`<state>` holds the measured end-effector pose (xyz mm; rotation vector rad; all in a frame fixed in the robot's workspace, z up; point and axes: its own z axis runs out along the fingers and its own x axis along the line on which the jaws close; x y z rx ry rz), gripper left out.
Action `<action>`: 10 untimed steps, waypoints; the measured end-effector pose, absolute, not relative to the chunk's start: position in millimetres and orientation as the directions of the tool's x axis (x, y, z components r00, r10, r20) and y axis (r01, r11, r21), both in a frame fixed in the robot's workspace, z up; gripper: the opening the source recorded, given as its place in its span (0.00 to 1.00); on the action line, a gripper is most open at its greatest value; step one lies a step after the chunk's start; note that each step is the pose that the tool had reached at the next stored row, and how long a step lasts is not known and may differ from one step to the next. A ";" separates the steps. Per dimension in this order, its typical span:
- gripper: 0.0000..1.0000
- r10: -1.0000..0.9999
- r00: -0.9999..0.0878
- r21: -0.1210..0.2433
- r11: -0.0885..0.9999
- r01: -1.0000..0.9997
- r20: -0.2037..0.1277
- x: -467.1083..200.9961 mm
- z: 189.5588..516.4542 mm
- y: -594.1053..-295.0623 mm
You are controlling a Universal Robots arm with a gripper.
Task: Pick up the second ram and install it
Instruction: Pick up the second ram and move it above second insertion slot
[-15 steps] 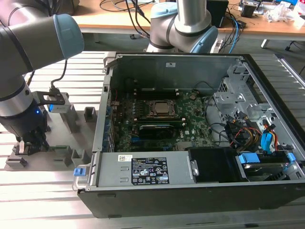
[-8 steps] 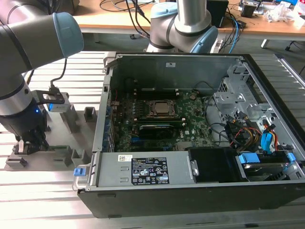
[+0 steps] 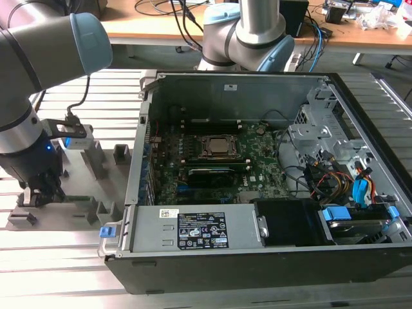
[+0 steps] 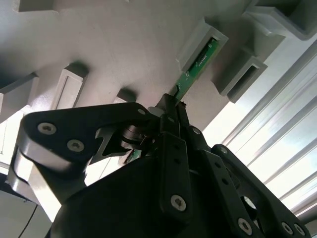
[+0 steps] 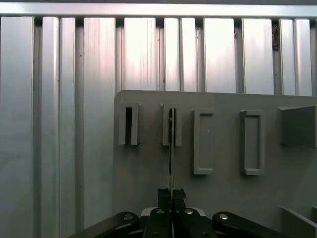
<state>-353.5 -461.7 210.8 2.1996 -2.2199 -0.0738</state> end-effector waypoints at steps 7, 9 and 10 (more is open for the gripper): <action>0.13 -1.000 -0.010 0.044 0.009 -0.999 -0.022 -353.5 219.1 -461.4; 0.13 -1.000 -0.010 0.044 0.009 -0.999 -0.022 -353.5 221.8 -461.4; 0.13 -1.000 -0.010 0.044 0.009 -0.999 -0.022 -353.5 222.4 -461.3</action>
